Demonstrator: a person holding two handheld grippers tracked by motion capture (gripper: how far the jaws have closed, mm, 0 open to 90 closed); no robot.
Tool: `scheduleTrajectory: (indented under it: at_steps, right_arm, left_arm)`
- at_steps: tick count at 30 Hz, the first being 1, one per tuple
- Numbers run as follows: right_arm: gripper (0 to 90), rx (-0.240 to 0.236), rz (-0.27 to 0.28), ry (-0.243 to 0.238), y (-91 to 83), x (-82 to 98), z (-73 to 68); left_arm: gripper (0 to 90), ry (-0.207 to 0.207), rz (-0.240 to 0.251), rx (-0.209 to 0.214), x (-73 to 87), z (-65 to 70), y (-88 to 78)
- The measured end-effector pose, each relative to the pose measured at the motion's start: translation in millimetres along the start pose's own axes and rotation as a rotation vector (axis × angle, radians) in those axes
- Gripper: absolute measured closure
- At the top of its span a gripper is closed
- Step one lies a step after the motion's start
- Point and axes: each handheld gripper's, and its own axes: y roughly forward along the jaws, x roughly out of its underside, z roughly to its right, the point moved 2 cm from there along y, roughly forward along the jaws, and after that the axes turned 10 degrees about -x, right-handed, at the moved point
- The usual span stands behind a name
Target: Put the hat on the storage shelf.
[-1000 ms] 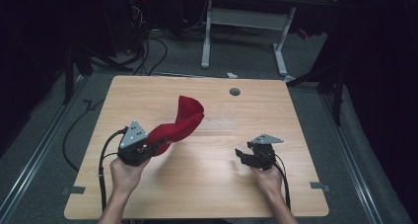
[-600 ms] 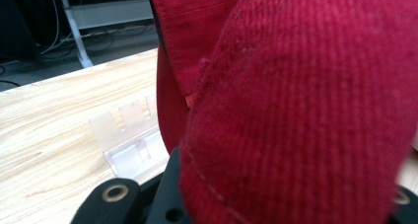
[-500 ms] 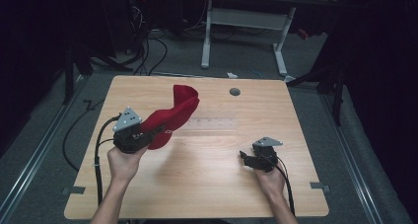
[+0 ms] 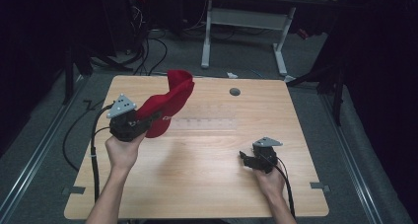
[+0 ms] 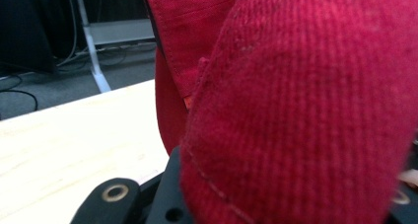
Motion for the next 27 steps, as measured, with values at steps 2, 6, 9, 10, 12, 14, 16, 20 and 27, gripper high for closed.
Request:
scheduleTrajectory:
  at_steps: [2,6,9,10,12,14,16,20,27]
  right_arm:
    - [35.6,0.000,0.000,0.000,0.0,0.0,-0.1]
    - [35.1,-0.001,0.001,0.000,0.2,0.0,-0.5]
    - [34.9,-0.001,0.000,0.000,0.2,0.0,-0.7]
    - [34.9,0.000,0.001,0.000,0.3,0.0,-0.9]
    - [34.8,0.000,0.000,0.000,0.3,0.0,-1.0]
    - [34.7,-0.001,0.000,0.001,0.3,0.0,-1.2]
    - [34.6,-0.001,0.000,0.001,0.3,0.0,-1.3]
    - [34.5,0.000,0.000,0.001,0.3,0.0,-1.4]
    - [34.2,-0.001,-0.001,0.000,0.3,0.1,-1.6]
  left_arm:
    - [80.1,-0.008,0.005,-0.006,-3.2,-1.4,4.5]
    - [80.2,-0.013,0.017,-0.025,-9.0,-4.2,14.2]
    - [80.2,-0.014,0.020,-0.040,-11.1,-6.7,24.3]
    - [80.2,-0.012,0.020,-0.044,-11.3,-7.1,26.5]
    - [80.2,-0.013,0.022,-0.054,-12.1,-8.7,32.6]
    - [80.2,-0.025,0.029,-0.063,-13.3,-10.3,38.5]
    - [80.2,-0.042,0.037,-0.067,-14.5,-12.2,43.0]
    - [80.2,-0.065,0.036,-0.083,-14.2,-16.3,50.2]
    - [80.2,-0.080,0.044,-0.101,-13.5,-21.2,56.3]
